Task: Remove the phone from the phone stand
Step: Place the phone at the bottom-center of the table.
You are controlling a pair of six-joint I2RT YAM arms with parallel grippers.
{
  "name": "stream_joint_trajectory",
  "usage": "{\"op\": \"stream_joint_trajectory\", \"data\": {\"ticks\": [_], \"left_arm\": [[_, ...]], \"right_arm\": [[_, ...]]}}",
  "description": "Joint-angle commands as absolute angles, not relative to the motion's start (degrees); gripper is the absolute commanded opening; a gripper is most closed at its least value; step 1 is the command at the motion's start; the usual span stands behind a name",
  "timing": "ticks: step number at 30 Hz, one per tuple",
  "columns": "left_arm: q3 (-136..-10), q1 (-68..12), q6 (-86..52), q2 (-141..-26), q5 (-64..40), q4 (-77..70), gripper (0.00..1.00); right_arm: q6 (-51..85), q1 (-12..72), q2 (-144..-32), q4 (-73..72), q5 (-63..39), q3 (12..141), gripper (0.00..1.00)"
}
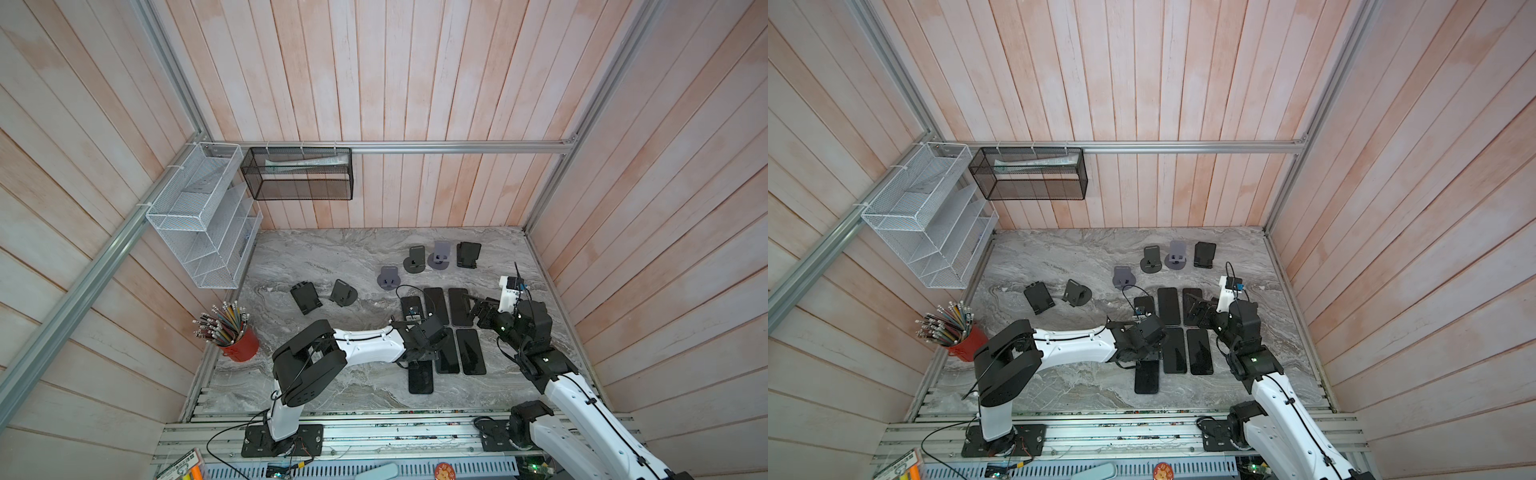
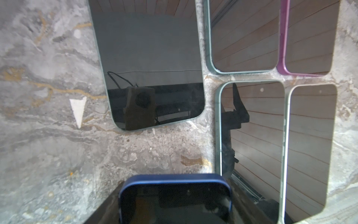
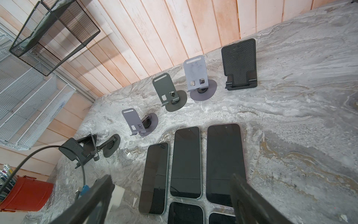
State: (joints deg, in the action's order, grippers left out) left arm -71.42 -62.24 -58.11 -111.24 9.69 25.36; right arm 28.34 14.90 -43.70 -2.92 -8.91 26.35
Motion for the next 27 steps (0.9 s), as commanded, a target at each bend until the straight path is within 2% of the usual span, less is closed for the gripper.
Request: {"op": "stream_joint_trajectory", "data": {"ticks": [1, 11, 27], "left_arm": [[-70.83, -61.96, -58.92, -117.16, 9.22, 28.72, 0.77], [-77.36, -61.97, -62.70, -122.49, 11.79, 39.53, 0.77], [-71.10, -63.72, -65.31, -119.96, 11.29, 41.07, 0.78]], "right_arm": [[28.03, 14.63, -42.69, -2.97, -9.73, 25.58, 0.95], [28.10, 14.16, -41.93, -2.83, -10.60, 25.38, 0.95], [28.39, 13.54, -40.35, -3.25, -11.54, 24.42, 0.95]]}}
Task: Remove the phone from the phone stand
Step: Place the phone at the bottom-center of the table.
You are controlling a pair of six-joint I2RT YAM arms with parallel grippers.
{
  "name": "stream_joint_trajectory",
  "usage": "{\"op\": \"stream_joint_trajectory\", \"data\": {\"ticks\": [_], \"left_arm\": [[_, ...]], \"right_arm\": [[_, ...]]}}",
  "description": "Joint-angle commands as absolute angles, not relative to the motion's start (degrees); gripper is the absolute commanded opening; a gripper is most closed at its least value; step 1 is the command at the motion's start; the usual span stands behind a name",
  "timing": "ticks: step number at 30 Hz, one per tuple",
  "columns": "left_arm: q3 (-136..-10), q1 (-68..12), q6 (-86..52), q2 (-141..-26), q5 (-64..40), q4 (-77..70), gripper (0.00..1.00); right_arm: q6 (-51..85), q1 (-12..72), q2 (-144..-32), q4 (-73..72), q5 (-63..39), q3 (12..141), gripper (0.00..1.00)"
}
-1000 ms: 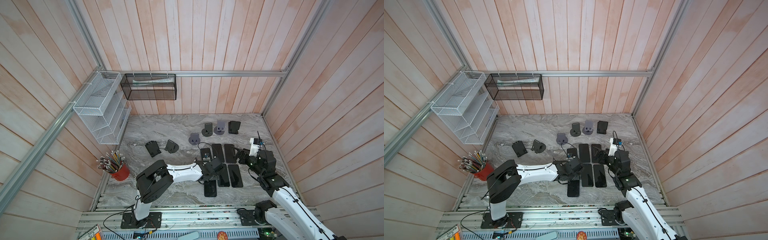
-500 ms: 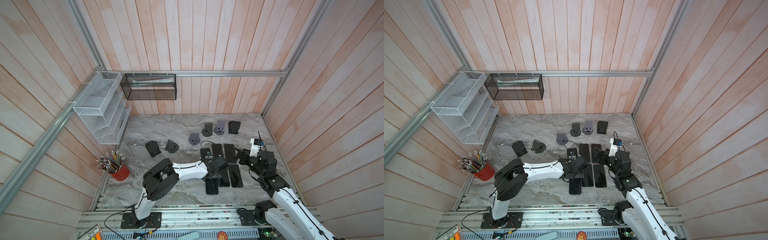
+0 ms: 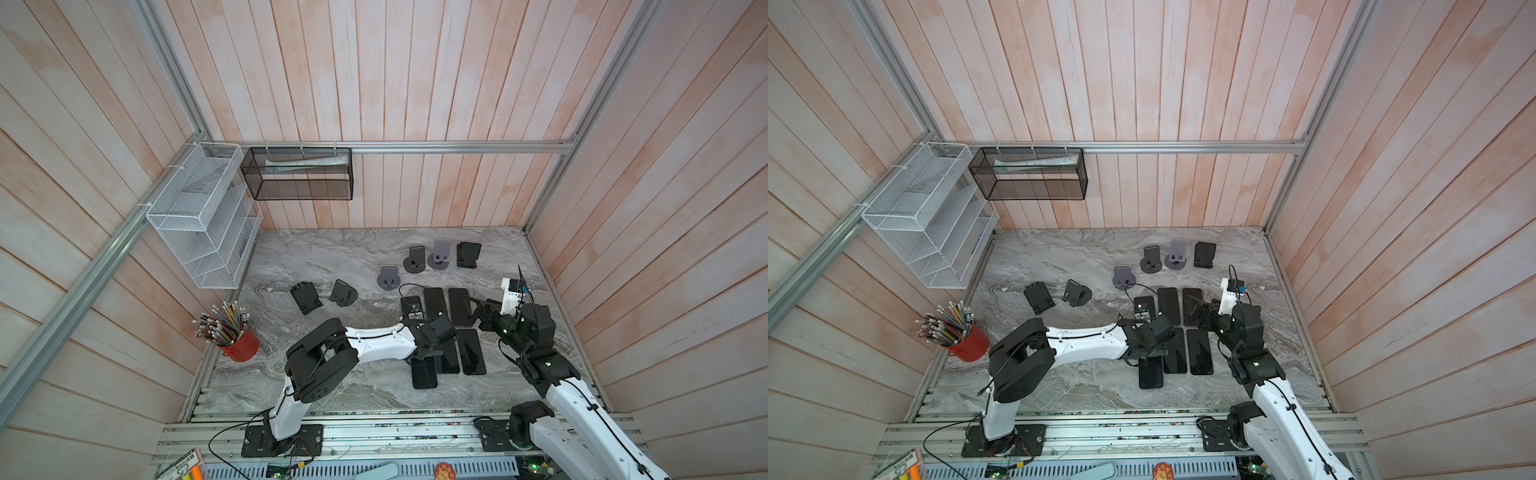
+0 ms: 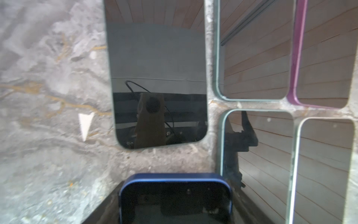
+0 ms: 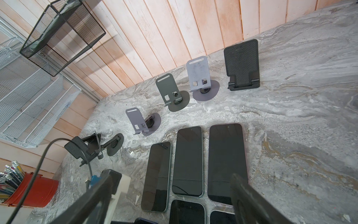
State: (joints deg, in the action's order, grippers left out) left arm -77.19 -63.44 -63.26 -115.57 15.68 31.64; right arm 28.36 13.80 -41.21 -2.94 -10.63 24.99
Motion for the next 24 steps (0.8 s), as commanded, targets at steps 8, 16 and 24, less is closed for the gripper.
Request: {"op": "stream_joint_trajectory", "data": {"ticks": [8, 16, 24], "left_arm": [[-72.13, -63.46, -61.77, -120.43, 12.99, 41.53, 0.80], [-72.68, -62.67, -61.00, -121.97, 12.22, 40.93, 0.86], [-72.37, -61.83, -57.29, -116.26, 10.20, 37.01, 0.87]], "right_arm": [[28.48, 13.45, -40.34, -3.21, -11.55, 24.48, 0.96], [28.30, 13.32, -39.84, -2.29, -10.81, 24.36, 0.96], [28.22, 13.43, -41.07, -2.31, -10.99, 24.55, 0.95]]}}
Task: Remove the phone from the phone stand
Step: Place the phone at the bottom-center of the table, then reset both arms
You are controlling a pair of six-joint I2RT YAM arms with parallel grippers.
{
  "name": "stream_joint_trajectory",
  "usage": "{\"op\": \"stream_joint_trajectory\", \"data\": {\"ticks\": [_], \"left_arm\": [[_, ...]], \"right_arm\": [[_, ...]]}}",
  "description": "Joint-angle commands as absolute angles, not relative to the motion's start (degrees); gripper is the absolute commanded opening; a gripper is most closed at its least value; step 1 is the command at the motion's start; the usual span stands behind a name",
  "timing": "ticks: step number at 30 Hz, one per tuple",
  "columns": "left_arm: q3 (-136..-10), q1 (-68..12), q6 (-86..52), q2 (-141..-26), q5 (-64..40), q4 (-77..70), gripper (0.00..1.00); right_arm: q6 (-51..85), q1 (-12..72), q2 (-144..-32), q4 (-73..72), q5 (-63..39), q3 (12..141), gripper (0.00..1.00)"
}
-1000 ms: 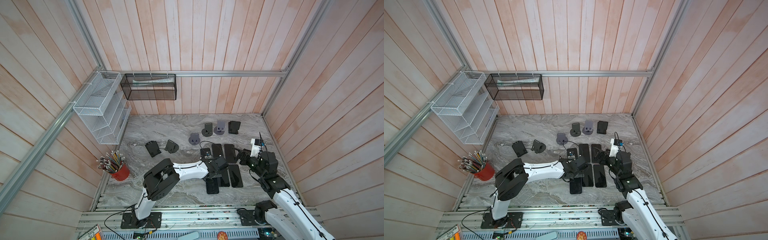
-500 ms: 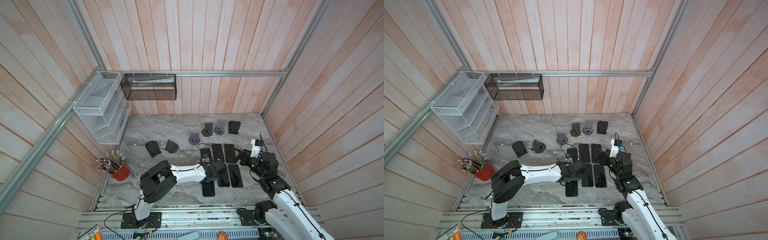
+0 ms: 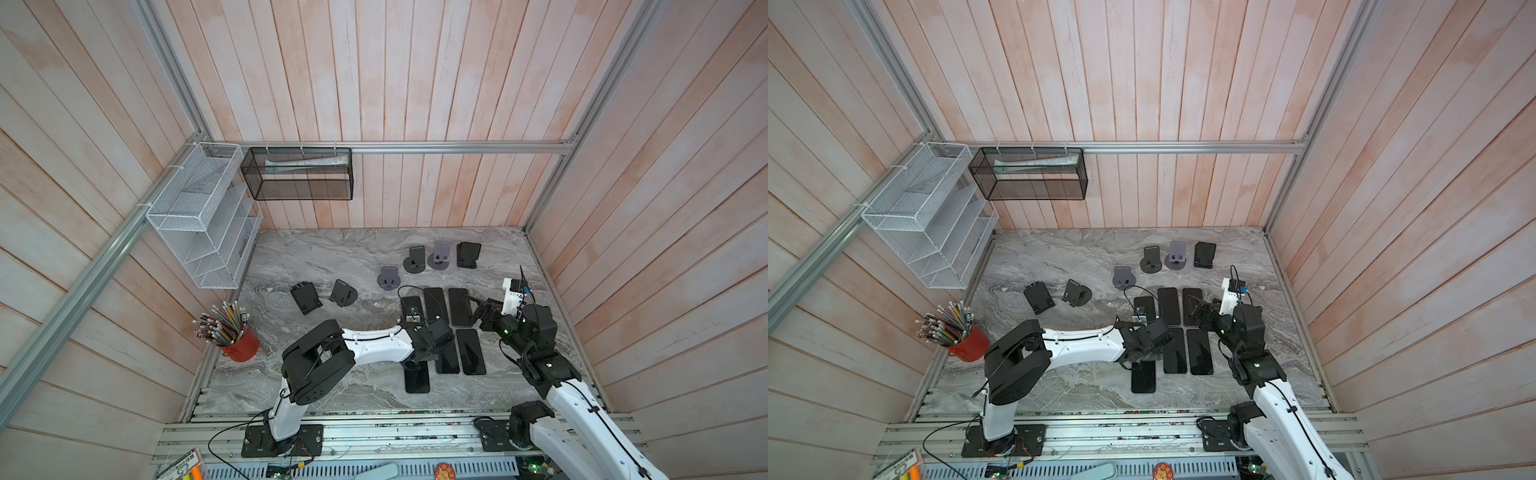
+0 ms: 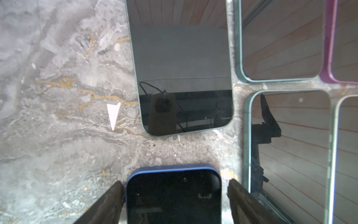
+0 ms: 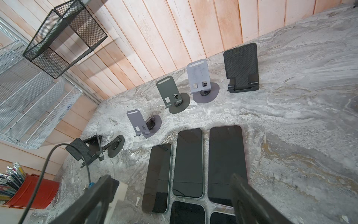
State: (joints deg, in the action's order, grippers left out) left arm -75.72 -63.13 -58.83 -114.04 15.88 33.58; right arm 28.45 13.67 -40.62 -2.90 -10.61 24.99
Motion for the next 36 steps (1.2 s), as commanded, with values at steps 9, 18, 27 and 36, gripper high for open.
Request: {"op": "stream_joint_trajectory", "data": {"ticks": [9, 18, 27, 36], "left_arm": [[-75.61, -60.56, -47.07, -105.01, 16.59, 41.20, 1.00], [-70.14, -60.83, -37.28, -85.92, 27.76, 39.68, 1.00], [-50.21, -62.13, -32.35, -65.32, 47.31, 28.72, 1.00], [-13.48, -55.30, 0.74, -47.06, 25.95, -35.65, 1.00]], "right_arm": [[28.41, 13.39, -43.56, -1.07, -9.64, 26.94, 0.96], [24.13, 15.47, -45.24, -1.18, -7.48, 31.07, 0.98], [26.21, 18.80, -49.15, -9.33, 10.26, 25.90, 0.98], [5.96, 18.02, -49.48, -25.63, 13.87, 22.97, 0.98]]}}
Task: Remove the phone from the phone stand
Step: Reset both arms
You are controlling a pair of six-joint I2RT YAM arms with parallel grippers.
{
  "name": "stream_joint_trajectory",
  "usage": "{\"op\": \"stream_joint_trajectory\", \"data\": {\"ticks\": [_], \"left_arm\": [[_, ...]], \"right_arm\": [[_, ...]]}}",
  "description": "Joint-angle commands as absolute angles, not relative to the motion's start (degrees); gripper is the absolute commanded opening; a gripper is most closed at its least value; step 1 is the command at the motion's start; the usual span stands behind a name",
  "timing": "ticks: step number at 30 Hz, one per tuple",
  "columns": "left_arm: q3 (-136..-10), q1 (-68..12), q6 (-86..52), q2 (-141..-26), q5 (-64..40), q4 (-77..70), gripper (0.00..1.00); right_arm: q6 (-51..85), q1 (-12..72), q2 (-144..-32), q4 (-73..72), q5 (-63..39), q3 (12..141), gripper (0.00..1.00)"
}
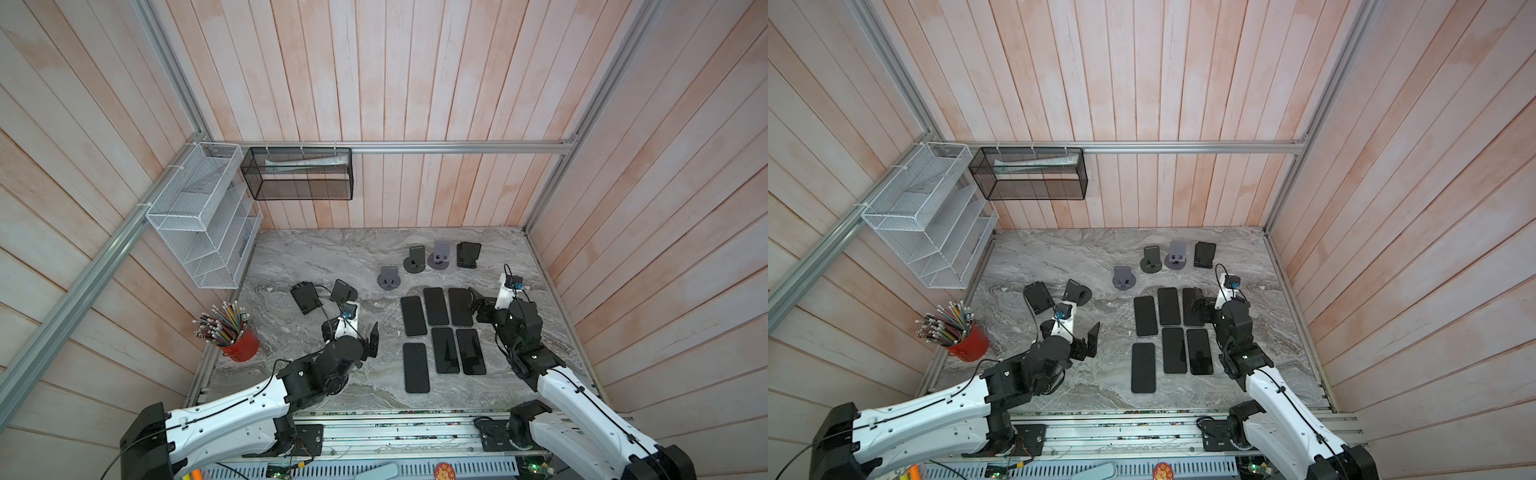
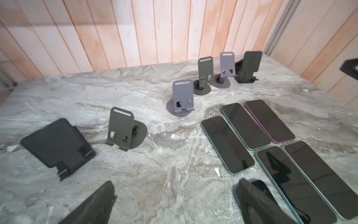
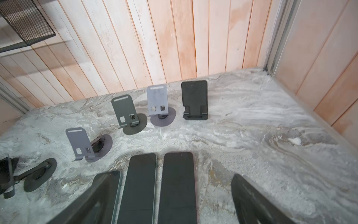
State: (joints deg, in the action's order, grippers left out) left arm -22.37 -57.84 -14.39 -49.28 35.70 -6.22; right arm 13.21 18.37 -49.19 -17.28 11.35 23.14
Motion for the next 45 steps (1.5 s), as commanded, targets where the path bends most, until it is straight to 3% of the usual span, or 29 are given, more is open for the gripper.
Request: {"op": "stream_joint_trajectory", "data": {"ticks": [1, 4, 8, 16, 23, 26, 30, 32, 35, 39, 45], "left_arm": [[-9.76, -52.36, 0.40, -46.21, 27.24, -42.94, 1.00], [-7.83, -44.45, 5.03, -45.36, 22.49, -44.77, 1.00], [-10.39, -36.43, 7.61, -49.73, 25.46, -42.98, 1.00], [-4.59, -14.92, 6.74, -68.52, 20.22, -69.47, 1.00], [-5.48, -5.29, 1.77, -86.35, 12.98, -82.92, 1.00], [-5.47, -3.87, 0.74, -92.17, 12.30, -90.92, 1.00], [-12.03, -2.81, -0.57, -89.28, 11.45, -73.96, 1.00], [-15.73, -2.32, -1.17, -88.76, 10.55, -66.05, 1.00], [-15.98, -0.53, -1.33, -88.77, 6.00, -65.49, 1.00], [-16.26, -0.53, -1.32, -88.46, 5.59, -64.33, 1.00], [-16.19, -0.53, -1.32, -88.35, 5.55, -64.38, 1.00]], "right_arm": [[4.58, 17.56, -50.07, -26.97, 13.58, 22.89, 0.98], [2.08, 14.97, -51.42, -30.56, 9.90, 22.04, 0.98], [-0.87, 11.79, -53.22, -35.41, 4.32, 19.86, 0.98], [-6.83, 7.38, -55.11, -39.88, 5.86, 16.23, 0.98], [-6.61, 3.05, -58.13, -51.34, 5.10, 10.84, 0.98], [-6.87, 2.55, -61.11, -58.39, 6.13, 8.09, 0.98], [-6.57, 1.77, -65.96, -65.14, 6.35, 6.57, 0.98], [-6.73, 1.79, -66.10, -59.04, 5.46, 9.08, 0.98], [-5.75, 1.12, -68.08, -59.27, 4.56, 9.19, 0.98], [-1.41, 0.40, -73.56, -76.14, 4.53, 3.15, 0.98], [-0.64, 0.18, -84.65, -87.71, 3.47, 2.35, 0.98]]}}
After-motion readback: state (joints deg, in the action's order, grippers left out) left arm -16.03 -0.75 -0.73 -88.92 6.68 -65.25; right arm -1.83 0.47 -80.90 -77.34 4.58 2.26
